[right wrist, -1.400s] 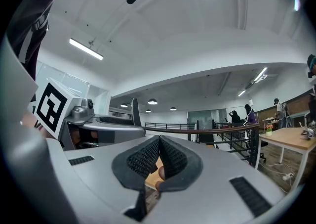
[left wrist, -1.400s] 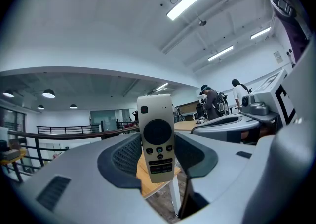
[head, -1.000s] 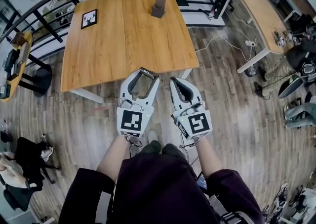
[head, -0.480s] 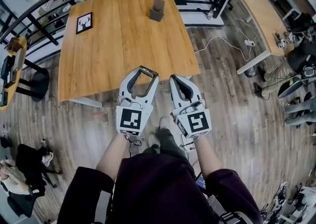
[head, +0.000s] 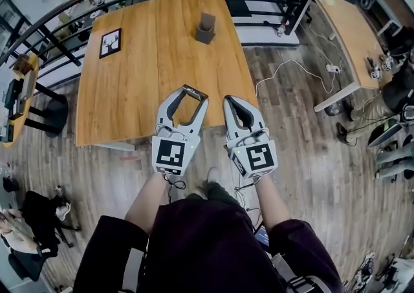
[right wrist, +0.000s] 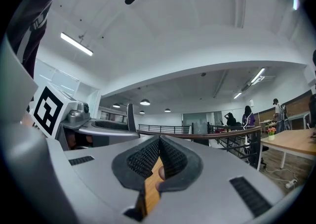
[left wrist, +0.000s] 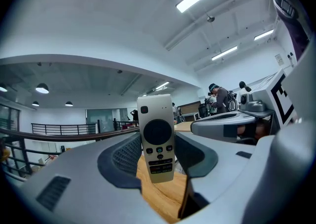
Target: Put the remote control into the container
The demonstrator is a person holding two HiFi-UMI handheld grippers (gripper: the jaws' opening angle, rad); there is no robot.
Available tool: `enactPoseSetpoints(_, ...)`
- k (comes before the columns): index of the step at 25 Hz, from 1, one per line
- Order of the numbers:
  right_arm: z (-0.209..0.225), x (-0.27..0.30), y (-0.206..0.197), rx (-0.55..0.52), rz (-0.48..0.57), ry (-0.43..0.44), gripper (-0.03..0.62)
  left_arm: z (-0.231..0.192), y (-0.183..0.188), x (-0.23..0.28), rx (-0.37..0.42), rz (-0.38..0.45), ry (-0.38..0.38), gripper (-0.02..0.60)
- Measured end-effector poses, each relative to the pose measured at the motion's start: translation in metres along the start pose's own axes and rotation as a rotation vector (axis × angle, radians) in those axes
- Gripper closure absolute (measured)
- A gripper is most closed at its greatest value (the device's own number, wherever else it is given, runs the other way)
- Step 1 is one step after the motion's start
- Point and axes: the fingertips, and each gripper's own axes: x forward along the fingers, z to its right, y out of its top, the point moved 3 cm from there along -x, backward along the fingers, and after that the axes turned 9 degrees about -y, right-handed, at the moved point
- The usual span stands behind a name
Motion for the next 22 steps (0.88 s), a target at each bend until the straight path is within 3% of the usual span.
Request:
enactPoseSetpoints(10,0.038,0.053,0.009,0.002,0.028,0.030,0.575,-0.029,0.015,0.057,0.030,0.003,0.020,0.370)
enactPoseSetpoints(22,0.051,0.161,-0.008,0.003,0.021,0.009,0.575,-0.118,0.003,0.121,0.051,0.009,-0.009,0.370)
